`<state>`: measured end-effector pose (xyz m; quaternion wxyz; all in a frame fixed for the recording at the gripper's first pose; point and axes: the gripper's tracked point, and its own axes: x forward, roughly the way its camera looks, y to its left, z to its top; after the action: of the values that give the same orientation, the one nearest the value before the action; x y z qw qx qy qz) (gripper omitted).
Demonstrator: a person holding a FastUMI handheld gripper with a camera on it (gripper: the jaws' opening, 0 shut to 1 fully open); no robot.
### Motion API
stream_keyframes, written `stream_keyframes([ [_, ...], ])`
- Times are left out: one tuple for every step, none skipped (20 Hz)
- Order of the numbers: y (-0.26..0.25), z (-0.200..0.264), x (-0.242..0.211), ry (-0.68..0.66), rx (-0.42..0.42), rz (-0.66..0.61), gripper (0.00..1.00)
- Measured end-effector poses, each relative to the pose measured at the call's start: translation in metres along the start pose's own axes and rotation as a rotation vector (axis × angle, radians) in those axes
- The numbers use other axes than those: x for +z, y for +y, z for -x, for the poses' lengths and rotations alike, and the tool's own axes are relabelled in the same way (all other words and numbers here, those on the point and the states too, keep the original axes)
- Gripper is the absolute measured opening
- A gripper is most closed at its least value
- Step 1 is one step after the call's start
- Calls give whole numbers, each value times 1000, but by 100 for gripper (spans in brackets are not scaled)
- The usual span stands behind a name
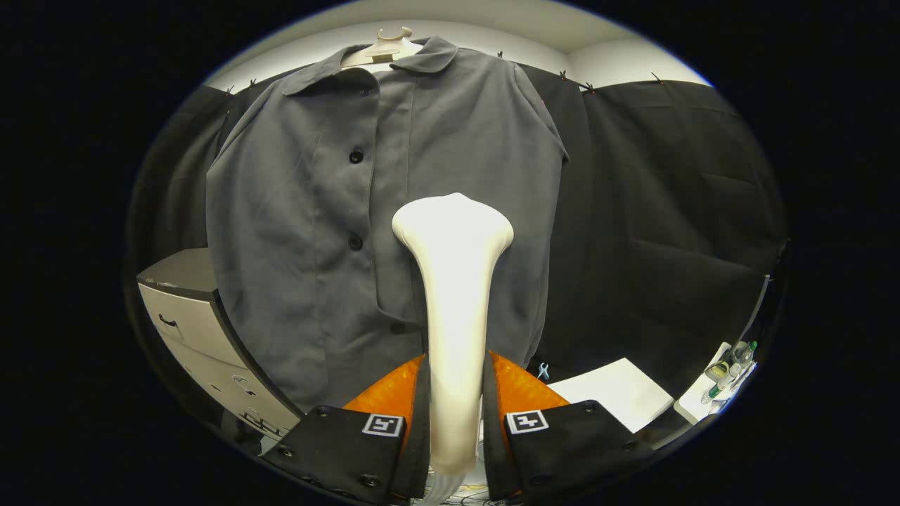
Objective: Iron the clothes twice with a garment steamer, once on the left side and once on the right side.
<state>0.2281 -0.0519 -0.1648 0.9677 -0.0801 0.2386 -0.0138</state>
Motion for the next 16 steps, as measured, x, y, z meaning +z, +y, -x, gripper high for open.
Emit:
stream_keyframes([
  [0, -1, -9, 11, -1, -1, 40],
  [0, -4, -15, 24, -4, -2, 40],
  [1, -5, -21, 35, -5, -1, 39],
  [1, -6, -29, 47, -6, -1, 39],
  [1, -6, -35, 56, -10, -2, 40],
  [1, -8, -39, 65, -12, -3, 40],
  [1, -8, -43, 72, -15, -3, 40],
  [0, -9, -48, 80, -16, -3, 40],
  [-1, -11, -53, 88, -18, -1, 40],
  [-3, -12, -59, 95, -20, 0, 40],
  [-4, -12, -64, 104, -22, 1, 40],
  [-4, -12, -70, 111, -24, 1, 40],
  [-5, -12, -73, 118, -27, 0, 40],
  [-6, -12, -75, 124, -30, -3, 40],
  [-6, -12, -77, 128, -30, -5, 40],
  [-6, -11, -76, 128, -30, -5, 40],
])
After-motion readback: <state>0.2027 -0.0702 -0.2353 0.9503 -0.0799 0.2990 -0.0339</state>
